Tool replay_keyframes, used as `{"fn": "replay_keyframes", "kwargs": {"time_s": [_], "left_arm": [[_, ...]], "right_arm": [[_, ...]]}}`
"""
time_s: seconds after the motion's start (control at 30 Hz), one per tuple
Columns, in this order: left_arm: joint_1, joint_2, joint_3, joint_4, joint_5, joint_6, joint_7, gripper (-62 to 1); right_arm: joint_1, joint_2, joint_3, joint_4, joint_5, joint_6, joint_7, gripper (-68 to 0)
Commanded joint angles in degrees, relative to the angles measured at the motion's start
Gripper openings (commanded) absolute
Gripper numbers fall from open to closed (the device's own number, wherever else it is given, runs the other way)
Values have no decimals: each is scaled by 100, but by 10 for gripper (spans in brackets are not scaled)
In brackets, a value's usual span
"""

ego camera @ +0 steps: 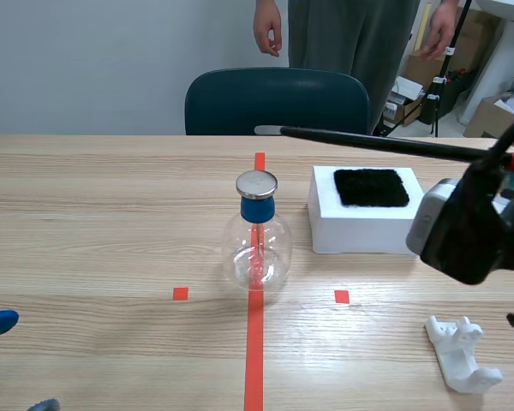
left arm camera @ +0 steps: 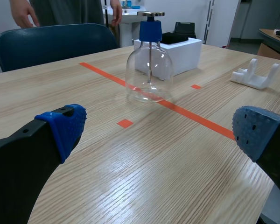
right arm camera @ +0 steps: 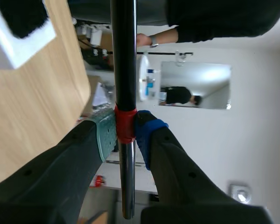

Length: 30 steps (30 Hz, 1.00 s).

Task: Do the electroscope experiment. hold the rod still at the electroscope

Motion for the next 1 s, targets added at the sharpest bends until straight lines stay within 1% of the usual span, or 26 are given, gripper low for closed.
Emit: {"fn": "replay_keyframes", "kwargs": {"time_s": [0.0,0.1,0.23,0.3,0.33,0.47,0.6,0.7,0.77,0.97], "left_arm": [[-4,-22,-4,50,-52,9,-271,14],[-4,-22,-4,50,-52,9,-271,14],[-4,-22,-4,50,-52,9,-271,14],[-4,-22,-4,50,-52,9,-271,14],[-4,-22,-4,50,-52,9,-271,14],[-4,-22,-4,50,-52,9,-271,14],[-4,-22,-4,50,-52,9,-271,14],[-4,-22,-4,50,-52,9,-271,14],[-4,-22,-4,50,-52,9,-271,14],[-4,-22,-4,50,-52,9,-271,14]], "right_arm": [[-254,-79,28,186,136,-90,63,-673],[-778,-227,44,376,341,-153,278,-673],[-1403,-404,44,385,525,-509,868,-673],[-1685,-463,42,385,769,-669,1224,-673],[-1816,-466,42,385,916,-693,1394,-673],[-2203,-463,42,385,1502,-691,1891,-673],[-2535,-463,26,385,1779,-673,2321,-673],[-2721,-463,-2,385,1779,-645,2680,-673],[-2817,-463,-59,385,1777,-647,2817,-673],[-2848,-463,-273,385,1759,-645,2833,-673]]}}
